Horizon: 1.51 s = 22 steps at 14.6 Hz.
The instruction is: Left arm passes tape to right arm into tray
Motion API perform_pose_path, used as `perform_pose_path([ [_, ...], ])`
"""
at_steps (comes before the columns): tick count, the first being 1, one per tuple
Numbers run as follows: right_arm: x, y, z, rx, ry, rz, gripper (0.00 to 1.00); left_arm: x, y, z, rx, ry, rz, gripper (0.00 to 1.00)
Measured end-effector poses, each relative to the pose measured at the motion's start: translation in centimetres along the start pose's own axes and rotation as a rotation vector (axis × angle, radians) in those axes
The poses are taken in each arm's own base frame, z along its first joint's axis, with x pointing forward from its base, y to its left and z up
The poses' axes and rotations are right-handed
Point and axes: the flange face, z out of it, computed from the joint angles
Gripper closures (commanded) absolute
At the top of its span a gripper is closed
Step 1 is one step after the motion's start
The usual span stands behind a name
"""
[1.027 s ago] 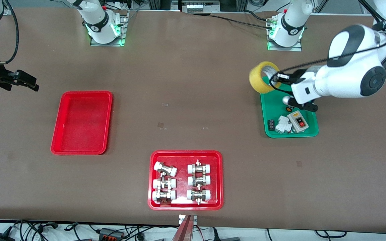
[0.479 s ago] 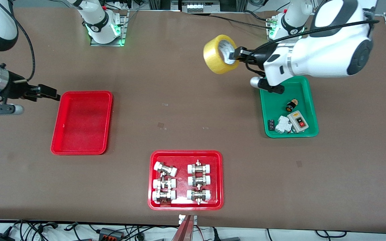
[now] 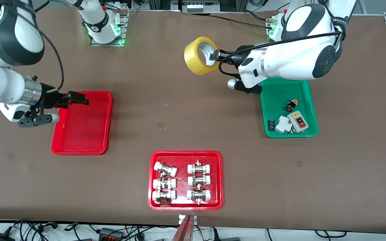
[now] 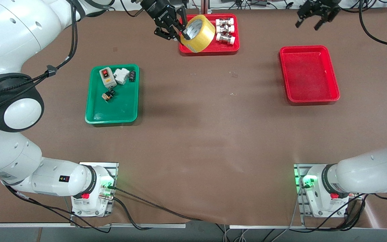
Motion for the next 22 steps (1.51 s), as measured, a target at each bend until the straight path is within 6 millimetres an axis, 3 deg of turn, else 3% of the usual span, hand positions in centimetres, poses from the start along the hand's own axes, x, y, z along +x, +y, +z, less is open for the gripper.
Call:
perform_pose_path([
  [2,0.0,-6.1,-1.5,0.108,0.035,-0.063,0.0,0.6,0.1,-0.2,-0.009,0.01,0.0,0.94],
  [4,-0.5,-11.0,-1.5,0.248,0.024,-0.059,0.0,0.9,0.7,0.5,-0.015,0.024,0.009,0.94],
  [7,-0.5,-15.1,-0.2,0.33,-0.004,0.032,0.0,0.8,2.0,2.0,-0.018,0.04,0.026,0.94],
  [11,-1.7,-21.3,-1.6,0.348,-0.018,0.169,0.0,0.9,2.0,1.8,-0.021,0.047,0.026,0.94],
  [14,-2.6,-24.7,-2.4,0.371,-0.008,0.229,0.0,0.9,2.1,1.7,-0.021,0.048,0.027,0.94],
  [17,-3.5,-28.2,-1.1,0.401,-0.024,0.217,0.0,0.9,2.1,1.7,-0.022,0.048,0.027,0.94],
  [22,-3.2,-29.1,0.5,0.398,-0.039,0.217,0.0,0.9,2.1,1.7,-0.022,0.049,0.027,0.94],
])
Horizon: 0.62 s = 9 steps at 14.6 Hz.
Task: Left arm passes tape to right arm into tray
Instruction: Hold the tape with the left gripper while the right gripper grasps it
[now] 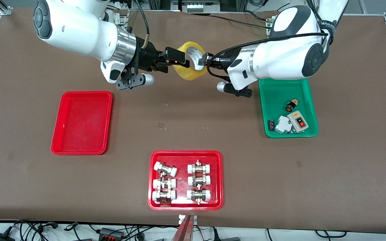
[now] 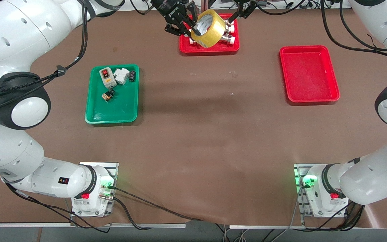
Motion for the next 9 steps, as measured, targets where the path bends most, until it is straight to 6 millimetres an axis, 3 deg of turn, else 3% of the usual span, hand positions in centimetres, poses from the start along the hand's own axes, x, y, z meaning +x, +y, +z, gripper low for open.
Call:
perform_pose_path([
  [9,-0.9,-0.5,2.7,-0.028,-0.049,-0.008,0.0,0.1,-0.1,-0.1,-0.001,0.001,-0.001,0.94],
])
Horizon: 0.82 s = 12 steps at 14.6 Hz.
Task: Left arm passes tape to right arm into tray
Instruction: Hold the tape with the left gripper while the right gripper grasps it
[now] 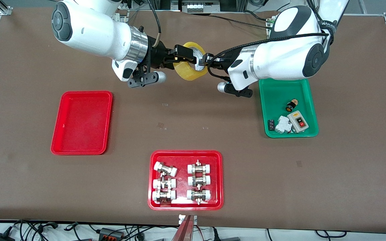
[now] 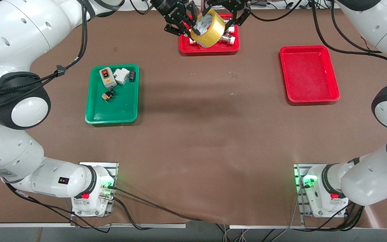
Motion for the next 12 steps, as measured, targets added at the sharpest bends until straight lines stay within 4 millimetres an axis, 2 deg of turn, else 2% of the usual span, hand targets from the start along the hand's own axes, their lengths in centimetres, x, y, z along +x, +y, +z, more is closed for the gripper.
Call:
perform_pose_path([
  [12,-0.03,0.36,-0.82,0.004,-0.015,0.022,0.0,0.02,-0.03,-0.04,0.0,0.001,-0.001,0.94],
])
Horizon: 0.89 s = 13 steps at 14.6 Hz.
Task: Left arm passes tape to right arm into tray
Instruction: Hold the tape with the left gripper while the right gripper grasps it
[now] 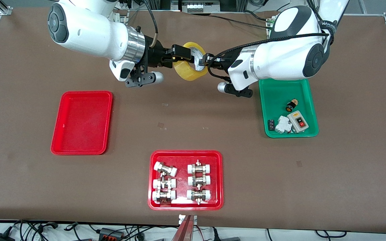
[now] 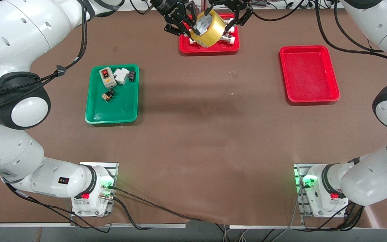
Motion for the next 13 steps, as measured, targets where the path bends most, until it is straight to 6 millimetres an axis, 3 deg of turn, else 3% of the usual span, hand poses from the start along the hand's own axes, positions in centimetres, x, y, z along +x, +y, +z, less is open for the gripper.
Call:
perform_pose_path([
  [3,-0.09,-0.13,-0.06,0.016,-0.009,0.005,0.04,0.01,-0.01,-0.01,0.0,0.0,0.0,0.94],
  [4,-0.11,-0.19,-0.09,0.024,-0.013,0.007,0.13,0.01,-0.02,-0.03,0.0,0.0,0.0,0.94],
  [6,-0.12,-0.21,-0.12,0.029,-0.015,0.008,0.41,0.03,-0.04,-0.06,0.0,0.001,-0.001,0.94],
  [8,-0.08,-0.18,-0.16,0.029,-0.015,0.009,0.63,0.03,-0.04,-0.06,0.0,0.001,-0.001,0.94],
  [10,-0.02,-0.08,-0.22,0.029,-0.017,0.01,0.72,0.05,-0.05,-0.13,-0.001,0.002,-0.001,0.94],
  [13,-0.03,-0.08,-0.24,0.029,-0.017,0.01,0.77,0.08,-0.05,-0.18,-0.002,0.003,-0.001,0.94],
])
